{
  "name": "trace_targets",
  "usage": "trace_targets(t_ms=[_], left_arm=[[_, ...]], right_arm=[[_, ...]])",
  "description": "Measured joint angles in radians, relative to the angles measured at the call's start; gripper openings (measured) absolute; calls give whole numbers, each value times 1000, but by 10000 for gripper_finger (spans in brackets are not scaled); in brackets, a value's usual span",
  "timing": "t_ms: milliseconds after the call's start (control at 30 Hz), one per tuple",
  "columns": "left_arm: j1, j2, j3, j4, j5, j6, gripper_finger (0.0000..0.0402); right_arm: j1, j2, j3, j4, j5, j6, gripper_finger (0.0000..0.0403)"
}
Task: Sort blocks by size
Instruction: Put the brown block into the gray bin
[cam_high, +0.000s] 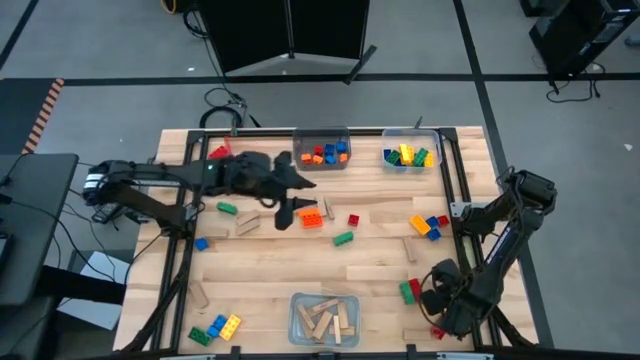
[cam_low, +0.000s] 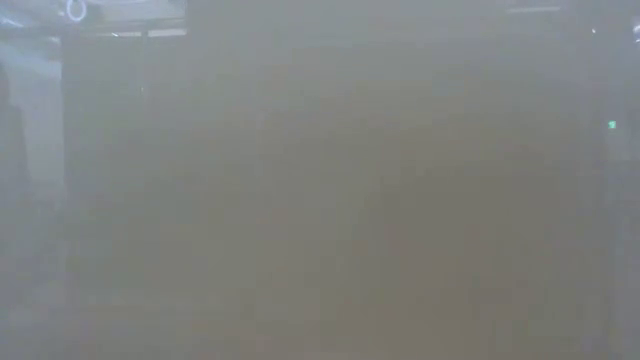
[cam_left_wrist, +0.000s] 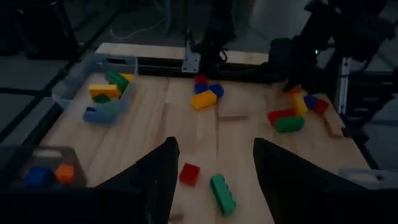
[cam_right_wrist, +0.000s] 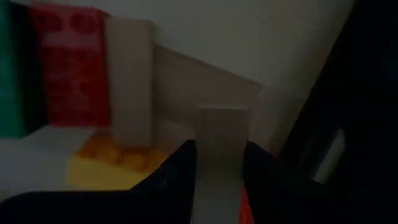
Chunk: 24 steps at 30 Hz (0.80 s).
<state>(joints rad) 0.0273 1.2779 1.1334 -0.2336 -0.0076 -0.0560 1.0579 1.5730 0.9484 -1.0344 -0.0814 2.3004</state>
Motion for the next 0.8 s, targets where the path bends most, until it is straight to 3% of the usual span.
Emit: trace_targets(t_ms=[233, 400, 600, 800], left_arm=[[-1, -274, -335, 125, 23, -104, 213], [-13, -495, -488, 119, 37, -162, 213], [-20, -719, -568, 41, 59, -209, 213], [-41, -823, -574, -100, 78, -211, 213]], right_arm=[[-54, -1, 180, -149, 18, -12, 116], [-144, -2, 342, -244, 156, -25, 116], [-272, 50, 525, -208, 305, -138, 116], [-373, 283, 790, -175, 315, -299, 116]])
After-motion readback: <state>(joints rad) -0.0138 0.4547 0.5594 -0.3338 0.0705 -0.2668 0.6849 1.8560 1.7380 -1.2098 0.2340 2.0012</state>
